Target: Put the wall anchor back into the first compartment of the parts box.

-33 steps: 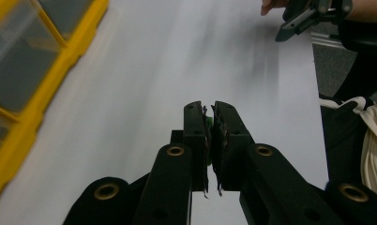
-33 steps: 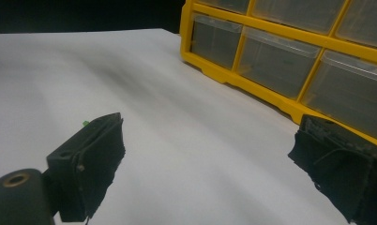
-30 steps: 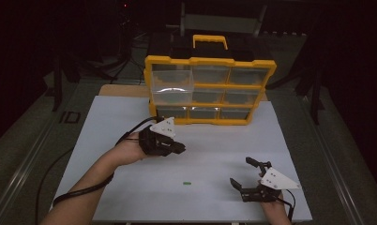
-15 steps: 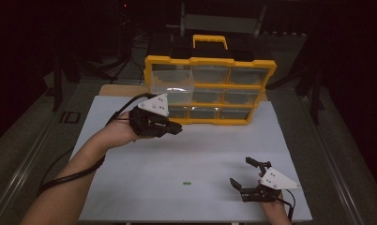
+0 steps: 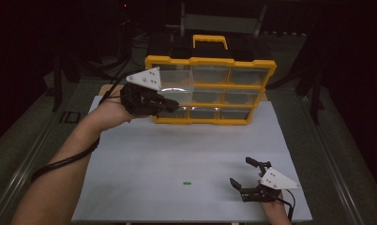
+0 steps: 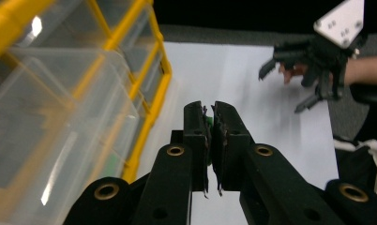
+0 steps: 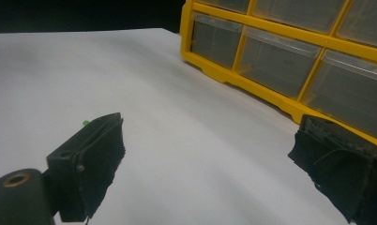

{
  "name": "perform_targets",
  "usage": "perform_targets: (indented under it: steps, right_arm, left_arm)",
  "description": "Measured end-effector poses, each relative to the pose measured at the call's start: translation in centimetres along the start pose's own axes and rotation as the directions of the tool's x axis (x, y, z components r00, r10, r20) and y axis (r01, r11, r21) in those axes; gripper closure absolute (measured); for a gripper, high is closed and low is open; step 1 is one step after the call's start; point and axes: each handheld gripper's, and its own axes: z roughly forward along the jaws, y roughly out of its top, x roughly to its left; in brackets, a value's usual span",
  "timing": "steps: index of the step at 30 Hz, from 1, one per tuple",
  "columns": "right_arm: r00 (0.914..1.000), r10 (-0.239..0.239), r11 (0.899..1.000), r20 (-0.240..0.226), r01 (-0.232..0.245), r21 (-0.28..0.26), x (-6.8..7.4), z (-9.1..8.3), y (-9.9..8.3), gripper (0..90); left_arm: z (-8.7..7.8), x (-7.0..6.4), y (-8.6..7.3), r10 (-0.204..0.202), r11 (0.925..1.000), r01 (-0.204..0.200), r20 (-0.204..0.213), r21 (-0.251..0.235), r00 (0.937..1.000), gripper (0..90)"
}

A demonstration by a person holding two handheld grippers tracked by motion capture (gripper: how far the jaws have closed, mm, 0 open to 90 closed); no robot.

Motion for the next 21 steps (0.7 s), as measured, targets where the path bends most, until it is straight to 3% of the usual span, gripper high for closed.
perform_targets:
  steps: [8,9,11,12,13,15,16,19,21]
  right_arm:
    - [1.0000,-0.001,1.000,0.000,0.001,0.001,0.0,-0.1,0.0,8.5]
    - [1.0000,-0.001,1.000,-0.001,0.001,0.001,0.0,-0.1,0.0,8.5]
    - [1.0000,0.000,1.000,0.001,0.000,0.000,0.0,-0.1,0.0,8.5]
    - [1.0000,0.000,1.000,0.000,0.000,0.000,0.0,-0.1,0.0,8.5]
    - [1.0000,0.002,1.000,-0.001,-0.002,0.000,0.0,-0.1,0.0,8.5]
    - [1.0000,0.002,1.000,-0.001,-0.002,0.001,0.0,0.0,0.0,8.5]
    - [1.0000,0.001,1.000,-0.001,-0.001,0.002,0.0,0.0,0.0,8.5]
    - [1.0000,0.002,1.000,-0.001,-0.002,0.001,0.0,0.0,0.0,8.5]
    - [1.0000,0.005,1.000,0.000,-0.005,0.002,0.0,0.0,0.0,8.5]
  left_arm:
    - [-0.8,1.5,1.4,-0.031,0.9981,0.029,-0.044,-0.055,0.9985,83.8]
    - [-1.0,1.7,1.6,-0.031,0.9980,0.027,-0.066,-0.057,0.9973,83.8]
    - [-1.2,2.1,1.7,-0.047,0.9956,0.041,-0.069,-0.084,0.9965,83.8]
    - [-1.3,2.3,1.7,-0.050,0.9950,0.042,-0.090,-0.091,0.9947,83.8]
    - [-1.4,2.6,1.6,-0.071,0.9916,0.062,-0.076,-0.113,0.9945,83.8]
    - [-1.5,3.1,1.6,-0.090,0.9879,0.076,-0.098,-0.135,0.9912,83.8]
    - [-1.5,3.4,1.5,-0.102,0.9855,0.088,-0.088,-0.145,0.9909,83.8]
    - [-1.5,4.2,1.4,-0.153,0.9776,0.132,-0.119,-0.164,0.9811,83.8]
    - [-1.4,4.9,1.1,-0.200,0.9689,0.174,-0.143,-0.176,0.9693,83.8]
